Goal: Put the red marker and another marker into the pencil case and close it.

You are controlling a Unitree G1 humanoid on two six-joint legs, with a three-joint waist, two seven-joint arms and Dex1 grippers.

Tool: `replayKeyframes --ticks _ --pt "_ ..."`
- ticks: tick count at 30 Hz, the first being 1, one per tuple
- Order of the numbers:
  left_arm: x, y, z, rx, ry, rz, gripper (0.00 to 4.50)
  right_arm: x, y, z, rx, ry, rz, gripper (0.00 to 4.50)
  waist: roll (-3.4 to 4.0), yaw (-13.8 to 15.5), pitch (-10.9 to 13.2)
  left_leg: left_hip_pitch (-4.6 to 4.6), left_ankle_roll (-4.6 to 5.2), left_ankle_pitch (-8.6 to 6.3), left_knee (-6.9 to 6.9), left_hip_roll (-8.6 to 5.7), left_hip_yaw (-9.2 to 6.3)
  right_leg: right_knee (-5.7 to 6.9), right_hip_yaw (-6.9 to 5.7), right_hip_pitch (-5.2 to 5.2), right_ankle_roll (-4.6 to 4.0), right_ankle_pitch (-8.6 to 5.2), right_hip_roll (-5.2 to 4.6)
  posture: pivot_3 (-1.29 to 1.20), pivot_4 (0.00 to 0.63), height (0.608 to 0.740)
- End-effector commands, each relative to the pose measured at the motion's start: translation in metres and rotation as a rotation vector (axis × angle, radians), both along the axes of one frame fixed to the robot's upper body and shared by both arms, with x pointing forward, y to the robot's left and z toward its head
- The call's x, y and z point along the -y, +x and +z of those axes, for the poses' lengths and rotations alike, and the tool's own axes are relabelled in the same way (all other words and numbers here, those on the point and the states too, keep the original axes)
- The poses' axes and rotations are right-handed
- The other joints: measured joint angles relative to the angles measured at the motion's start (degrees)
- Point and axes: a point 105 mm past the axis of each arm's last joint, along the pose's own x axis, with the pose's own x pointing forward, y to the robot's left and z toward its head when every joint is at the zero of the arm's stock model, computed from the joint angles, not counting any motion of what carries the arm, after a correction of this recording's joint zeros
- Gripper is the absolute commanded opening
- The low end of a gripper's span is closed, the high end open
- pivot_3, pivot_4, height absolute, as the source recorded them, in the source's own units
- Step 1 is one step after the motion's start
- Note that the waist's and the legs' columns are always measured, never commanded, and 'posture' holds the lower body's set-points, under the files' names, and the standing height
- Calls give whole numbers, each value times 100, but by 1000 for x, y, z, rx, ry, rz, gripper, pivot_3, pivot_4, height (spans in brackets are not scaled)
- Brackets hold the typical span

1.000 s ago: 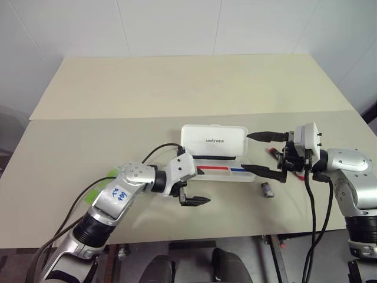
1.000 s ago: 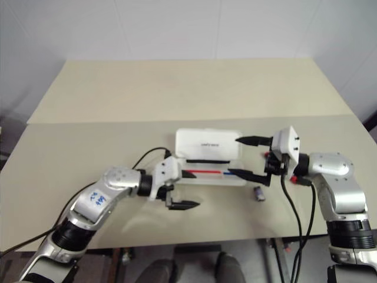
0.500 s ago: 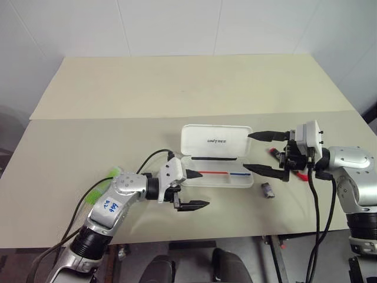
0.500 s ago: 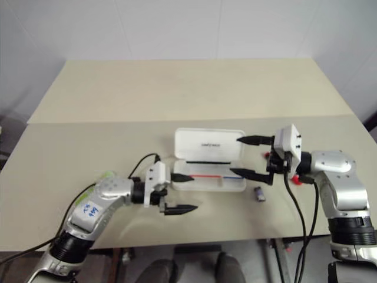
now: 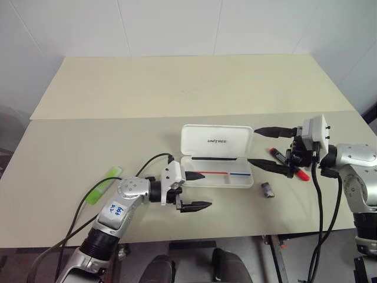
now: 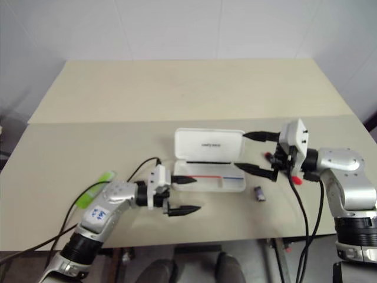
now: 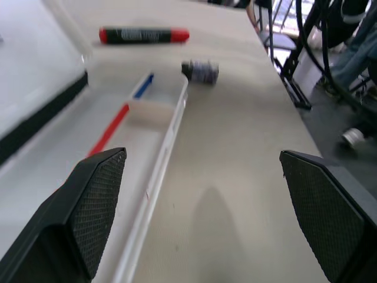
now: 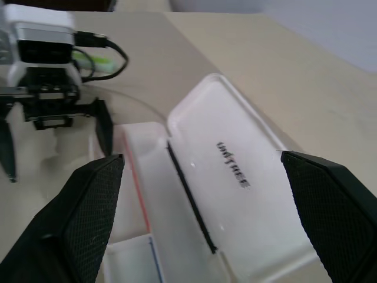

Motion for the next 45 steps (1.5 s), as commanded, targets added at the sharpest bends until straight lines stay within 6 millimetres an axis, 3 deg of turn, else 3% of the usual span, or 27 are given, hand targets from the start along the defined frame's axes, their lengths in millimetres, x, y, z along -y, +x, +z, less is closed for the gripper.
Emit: replayKeyframes --ticks 1,8,10,14,19,26,29,38,42,45 --pt "-4 -1 34 91 -126 -28 4462 28 8 -1 -34 4 -138 4500 0 3 0 0 0 0 0 0 0 0 -1 0 0 0 0 0 150 740" --pt "-25 -5 71 127 -223 -18 4462 69 18 -38 -179 -94 -312 4500 1 -7 0 -1 0 0 0 1 5 -2 0 0 0 0 0 0 150 740" --pt "-39 -3 78 124 -220 22 4462 82 15 -56 -234 -133 -357 4500 1 -9 -1 0 0 0 0 4 5 -1 0 0 0 0 4 0 150 740" --pt "-66 -6 89 134 -181 60 4462 100 19 -74 -287 -141 -450 4500 2 -26 0 0 0 0 0 3 10 -1 1 -1 0 0 3 0 150 740" --pt "-87 -8 94 156 -107 80 4462 110 30 -88 -306 -137 -516 4500 2 -51 0 6 0 0 -2 6 20 -4 3 0 -1 0 5 0 150 740" --pt "-95 -7 104 187 -80 108 4462 115 41 -106 -343 -118 -560 4500 0 -63 -1 6 0 0 -2 8 22 -4 2 1 -2 0 4 0 150 740" --pt "-94 -8 107 193 -81 111 4500 112 39 -118 -398 -102 -539 3884 -13 -88 -9 6 0 0 -1 7 22 -4 2 2 -6 4 3 0 150 740" --pt "-95 -7 112 207 -71 122 4500 103 41 -122 -392 -116 -490 764 -20 -147 -13 10 -4 0 2 12 21 -3 2 7 -7 4 7 0 150 740" --pt "-95 -7 108 204 -63 125 4500 101 47 -116 -334 -130 -505 595 -23 -166 -15 11 -4 0 2 12 21 -2 3 6 -7 4 6 0 150 740" --pt "-99 -3 102 191 -78 152 4500 99 59 -95 -227 -101 -535 595 -25 -177 -16 12 -4 0 3 12 22 -3 3 6 -9 6 6 0 150 740"
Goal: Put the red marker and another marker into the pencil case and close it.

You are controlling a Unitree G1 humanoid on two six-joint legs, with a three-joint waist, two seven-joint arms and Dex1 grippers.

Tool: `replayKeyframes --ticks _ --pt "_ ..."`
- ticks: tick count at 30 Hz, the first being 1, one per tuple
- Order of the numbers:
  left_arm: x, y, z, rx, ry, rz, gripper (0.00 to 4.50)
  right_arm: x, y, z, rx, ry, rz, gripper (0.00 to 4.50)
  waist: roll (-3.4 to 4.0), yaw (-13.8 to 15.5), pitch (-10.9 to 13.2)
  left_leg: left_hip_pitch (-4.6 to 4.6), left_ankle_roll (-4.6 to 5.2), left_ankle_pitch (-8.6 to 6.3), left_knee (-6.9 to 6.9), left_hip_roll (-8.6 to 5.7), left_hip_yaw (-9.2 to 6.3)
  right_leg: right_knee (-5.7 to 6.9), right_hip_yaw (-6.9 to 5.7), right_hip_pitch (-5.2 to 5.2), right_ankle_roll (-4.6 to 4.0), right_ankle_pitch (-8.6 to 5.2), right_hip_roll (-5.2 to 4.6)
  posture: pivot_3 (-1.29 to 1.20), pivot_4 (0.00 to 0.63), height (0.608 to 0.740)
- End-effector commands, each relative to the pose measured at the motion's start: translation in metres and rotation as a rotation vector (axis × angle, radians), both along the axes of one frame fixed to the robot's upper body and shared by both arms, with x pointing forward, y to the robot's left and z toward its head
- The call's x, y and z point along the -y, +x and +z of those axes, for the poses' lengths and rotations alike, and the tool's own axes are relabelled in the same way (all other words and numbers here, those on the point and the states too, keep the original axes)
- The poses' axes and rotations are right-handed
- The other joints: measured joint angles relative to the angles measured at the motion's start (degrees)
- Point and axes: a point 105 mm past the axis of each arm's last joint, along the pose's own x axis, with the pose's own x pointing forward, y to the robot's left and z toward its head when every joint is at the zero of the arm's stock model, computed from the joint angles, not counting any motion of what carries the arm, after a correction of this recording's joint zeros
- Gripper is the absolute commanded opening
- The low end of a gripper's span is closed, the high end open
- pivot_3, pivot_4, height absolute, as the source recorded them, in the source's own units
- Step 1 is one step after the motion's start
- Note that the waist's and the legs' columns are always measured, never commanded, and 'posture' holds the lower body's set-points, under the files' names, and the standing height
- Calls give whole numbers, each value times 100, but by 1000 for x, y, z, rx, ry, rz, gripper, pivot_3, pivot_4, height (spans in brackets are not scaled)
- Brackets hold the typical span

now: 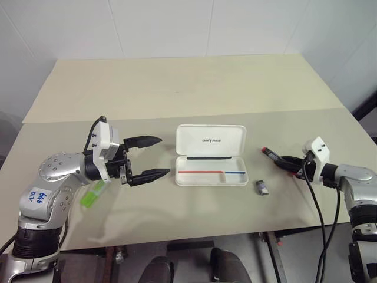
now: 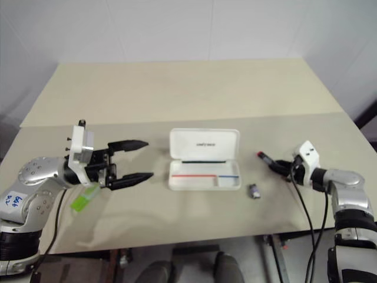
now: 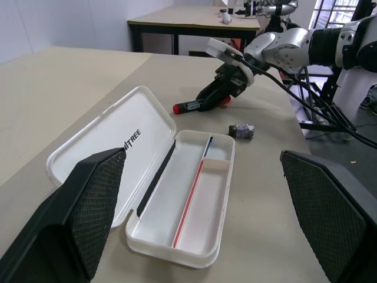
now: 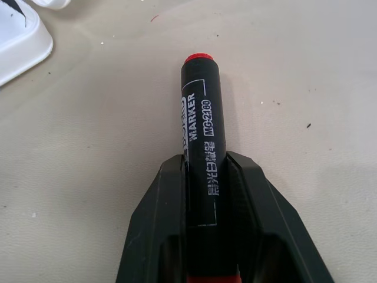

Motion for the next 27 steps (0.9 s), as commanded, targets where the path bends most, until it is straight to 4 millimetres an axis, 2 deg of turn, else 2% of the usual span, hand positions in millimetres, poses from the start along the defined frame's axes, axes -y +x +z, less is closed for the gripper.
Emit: replayKeyframes --ticks 1,5,7,12,15,19,21,23,25,27 --pt "-6 1 3 41 -14 28 4500 3 13 22 116 -16 -60 595 2 -14 1 1 0 0 1 0 4 0 1 -1 0 1 0 0 150 740" --pt "-15 4 -4 32 -3 53 4500 -1 24 70 302 75 -55 595 28 -14 15 2 -2 1 -3 3 15 0 4 -9 -1 4 1 0 150 740" --pt "-17 5 -7 30 -1 62 4500 -12 23 97 391 121 13 595 31 -9 17 -1 -2 1 -7 7 16 -1 2 -14 -1 4 5 0 150 740" --pt "-20 6 -9 29 0 71 4500 -47 9 128 467 183 209 595 33 18 19 -6 -3 -7 -13 8 -4 3 -14 -17 -2 3 3 0 150 740" --pt "-23 6 -11 30 6 84 4500 -80 -7 144 486 215 370 595 42 15 24 -12 -1 -19 -12 6 -11 4 -15 -22 -1 4 -5 0 150 740" --pt "-31 5 -12 30 20 111 4500 -123 -31 147 446 198 583 595 48 11 27 -11 1 -27 -11 4 -12 4 -20 -23 -1 3 -5 0 150 740" --pt "-33 4 -12 31 24 120 4500 -135 -38 146 430 190 637 595 49 16 28 -12 -1 -30 -11 5 -15 4 -26 -23 -1 3 0 0 150 740" --pt "-38 2 -14 27 40 133 4500 -154 -47 130 370 155 734 595 48 14 28 -12 -1 -31 -11 5 -16 4 -27 -23 -1 3 0 0 150 740" --pt "-40 0 -15 24 51 139 4500 -163 -50 120 332 148 770 595 47 10 27 -10 -1 -31 -10 6 -16 4 -26 -22 -2 3 2 0 150 740" --pt "-40 -2 -17 19 56 141 4500 -166 -47 102 287 112 781 595 47 23 27 -9 -1 -31 -10 3 -16 5 -23 -22 -2 3 0 0 150 740"
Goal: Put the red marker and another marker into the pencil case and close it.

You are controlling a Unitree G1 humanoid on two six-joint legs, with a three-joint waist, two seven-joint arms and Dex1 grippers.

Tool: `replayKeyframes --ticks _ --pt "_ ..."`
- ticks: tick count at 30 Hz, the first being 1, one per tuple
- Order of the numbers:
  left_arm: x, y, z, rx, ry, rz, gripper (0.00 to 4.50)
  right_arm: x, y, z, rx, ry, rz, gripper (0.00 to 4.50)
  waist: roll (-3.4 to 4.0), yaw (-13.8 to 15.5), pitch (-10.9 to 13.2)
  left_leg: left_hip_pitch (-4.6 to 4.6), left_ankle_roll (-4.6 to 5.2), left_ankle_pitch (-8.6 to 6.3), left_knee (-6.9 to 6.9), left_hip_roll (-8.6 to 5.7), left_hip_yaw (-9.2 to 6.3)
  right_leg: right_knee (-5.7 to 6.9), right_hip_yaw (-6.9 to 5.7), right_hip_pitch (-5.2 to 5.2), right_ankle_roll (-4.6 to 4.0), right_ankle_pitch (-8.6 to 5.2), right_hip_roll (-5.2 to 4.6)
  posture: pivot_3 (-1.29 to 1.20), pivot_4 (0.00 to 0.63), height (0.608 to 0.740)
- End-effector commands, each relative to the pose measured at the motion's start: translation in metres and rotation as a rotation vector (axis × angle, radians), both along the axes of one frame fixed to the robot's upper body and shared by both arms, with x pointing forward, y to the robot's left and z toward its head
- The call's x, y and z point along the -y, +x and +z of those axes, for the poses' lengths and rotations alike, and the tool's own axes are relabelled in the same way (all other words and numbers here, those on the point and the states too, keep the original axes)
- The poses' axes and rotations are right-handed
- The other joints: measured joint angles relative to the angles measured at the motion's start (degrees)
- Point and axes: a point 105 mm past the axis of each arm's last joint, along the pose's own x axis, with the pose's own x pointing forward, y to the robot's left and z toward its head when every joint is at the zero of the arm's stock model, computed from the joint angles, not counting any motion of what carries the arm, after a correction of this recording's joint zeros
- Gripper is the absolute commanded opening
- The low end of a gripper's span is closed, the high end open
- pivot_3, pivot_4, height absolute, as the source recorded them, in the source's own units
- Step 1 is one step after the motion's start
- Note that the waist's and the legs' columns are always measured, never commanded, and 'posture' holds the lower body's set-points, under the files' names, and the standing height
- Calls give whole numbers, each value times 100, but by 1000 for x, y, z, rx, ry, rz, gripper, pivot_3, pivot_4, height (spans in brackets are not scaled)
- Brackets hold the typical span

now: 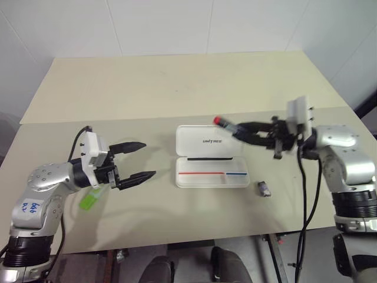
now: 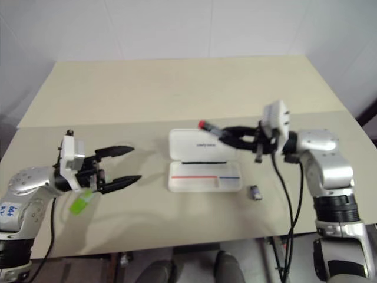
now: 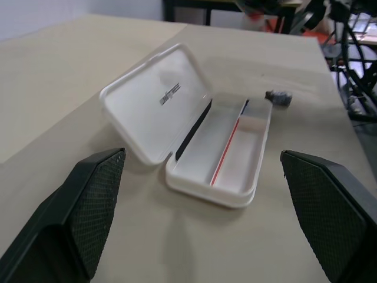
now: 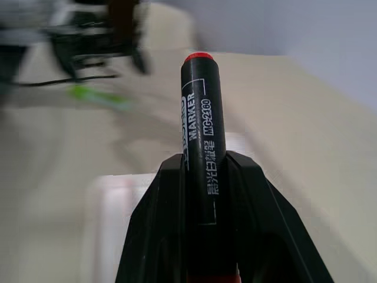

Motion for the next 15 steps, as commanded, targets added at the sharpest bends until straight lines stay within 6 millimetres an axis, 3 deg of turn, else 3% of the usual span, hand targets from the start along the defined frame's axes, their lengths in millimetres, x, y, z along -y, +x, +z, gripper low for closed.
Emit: replayKeyframes --ticks 1,5,10,15 --pt "-3 -5 7 39 21 4 4500 -5 -1 -16 -7 -61 25 595 0 15 0 -1 0 0 3 -2 -1 3 0 0 0 0 -2 0 150 740" --pt "0 -10 3 32 30 1 4500 -15 5 -50 -80 -153 18 595 -3 -6 -2 1 1 0 6 -6 -1 5 5 0 0 0 -3 0 150 740" --pt "3 -12 1 27 27 1 4500 -25 17 -70 -50 -229 7 595 -1 -21 -1 3 0 0 1 -1 -2 12 5 -10 -1 0 5 0 150 740" --pt "7 -11 2 32 17 0 4500 -33 30 -73 53 -294 16 595 -1 -20 -1 2 0 0 2 -5 1 12 5 -11 -1 0 3 0 150 740"
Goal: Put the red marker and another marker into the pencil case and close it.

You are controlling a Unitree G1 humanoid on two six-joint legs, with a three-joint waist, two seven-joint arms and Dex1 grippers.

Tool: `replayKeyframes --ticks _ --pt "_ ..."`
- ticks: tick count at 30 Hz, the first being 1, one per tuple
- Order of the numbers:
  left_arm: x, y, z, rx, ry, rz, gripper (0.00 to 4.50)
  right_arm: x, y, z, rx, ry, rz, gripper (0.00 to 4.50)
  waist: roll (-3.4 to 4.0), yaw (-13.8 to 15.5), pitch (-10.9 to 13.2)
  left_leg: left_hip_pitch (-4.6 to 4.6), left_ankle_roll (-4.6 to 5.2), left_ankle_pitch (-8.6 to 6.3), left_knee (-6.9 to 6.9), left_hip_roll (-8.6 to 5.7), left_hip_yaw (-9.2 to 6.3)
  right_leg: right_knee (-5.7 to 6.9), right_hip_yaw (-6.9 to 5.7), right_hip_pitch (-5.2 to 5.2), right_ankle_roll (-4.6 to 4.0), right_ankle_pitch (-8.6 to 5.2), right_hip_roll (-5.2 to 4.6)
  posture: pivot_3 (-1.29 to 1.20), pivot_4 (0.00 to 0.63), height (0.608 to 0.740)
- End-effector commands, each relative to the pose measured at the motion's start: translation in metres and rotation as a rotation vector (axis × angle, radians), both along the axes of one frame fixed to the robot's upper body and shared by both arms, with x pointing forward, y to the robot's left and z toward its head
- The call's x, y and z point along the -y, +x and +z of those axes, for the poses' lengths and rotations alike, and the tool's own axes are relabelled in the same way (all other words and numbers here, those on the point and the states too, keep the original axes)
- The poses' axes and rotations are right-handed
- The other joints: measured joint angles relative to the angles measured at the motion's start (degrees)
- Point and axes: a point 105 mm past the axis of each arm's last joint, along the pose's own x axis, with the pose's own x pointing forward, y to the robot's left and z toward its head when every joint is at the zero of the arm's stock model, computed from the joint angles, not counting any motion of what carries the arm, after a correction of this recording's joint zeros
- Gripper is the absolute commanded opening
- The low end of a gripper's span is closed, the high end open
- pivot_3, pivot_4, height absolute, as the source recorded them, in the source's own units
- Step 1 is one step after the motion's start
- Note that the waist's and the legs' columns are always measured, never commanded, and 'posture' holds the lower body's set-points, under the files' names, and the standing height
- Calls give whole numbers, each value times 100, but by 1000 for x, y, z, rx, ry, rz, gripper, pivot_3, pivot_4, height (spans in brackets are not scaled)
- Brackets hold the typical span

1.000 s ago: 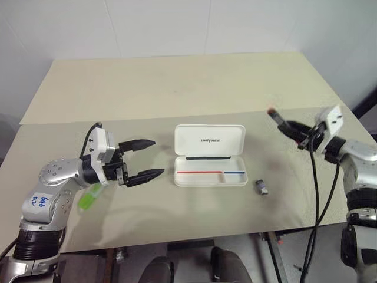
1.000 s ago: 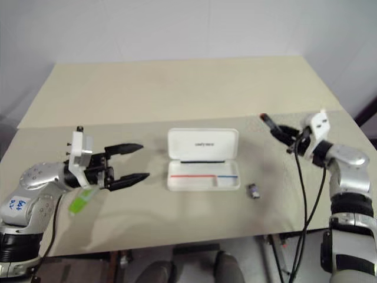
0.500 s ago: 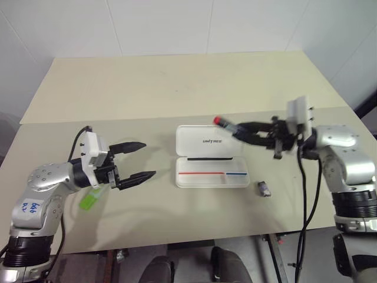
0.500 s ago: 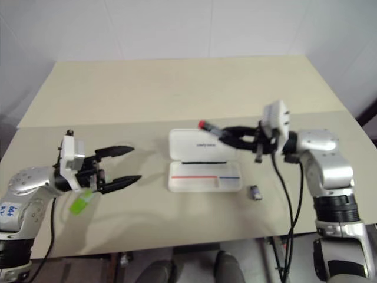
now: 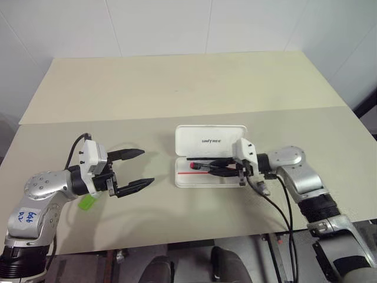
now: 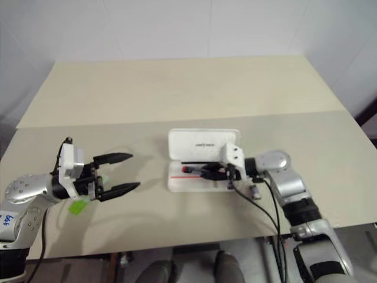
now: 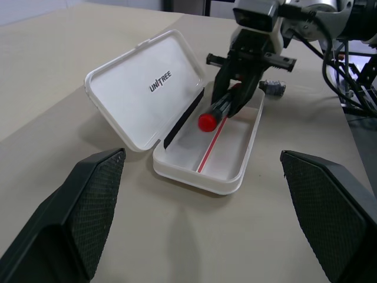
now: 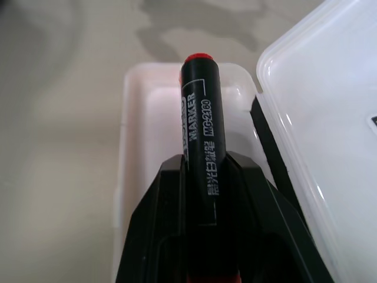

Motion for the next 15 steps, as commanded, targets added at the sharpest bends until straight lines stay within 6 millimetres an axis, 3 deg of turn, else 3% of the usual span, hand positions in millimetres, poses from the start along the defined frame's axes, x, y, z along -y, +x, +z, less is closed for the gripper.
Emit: replayKeyframes --ticks 1,4,11,15 --pt "5 -3 9 44 3 -11 4500 -4 6 10 99 -15 24 595 0 5 0 0 0 0 0 0 -1 0 -1 0 0 0 0 0 150 740" --pt "6 -3 9 42 -3 -10 4500 -4 9 8 124 -29 26 595 0 5 0 0 0 0 -1 1 -6 5 -4 0 0 0 1 0 150 740" --pt "7 -4 7 38 -10 -8 4500 -4 5 11 128 -21 60 3151 0 -5 0 1 -2 -1 -3 1 -5 4 -6 -1 0 0 1 0 150 740" --pt "7 -4 7 39 -10 -4 4500 -11 -2 31 125 87 95 4454 1 -4 0 1 -2 -1 0 2 -4 4 -5 -1 0 0 1 0 150 740"
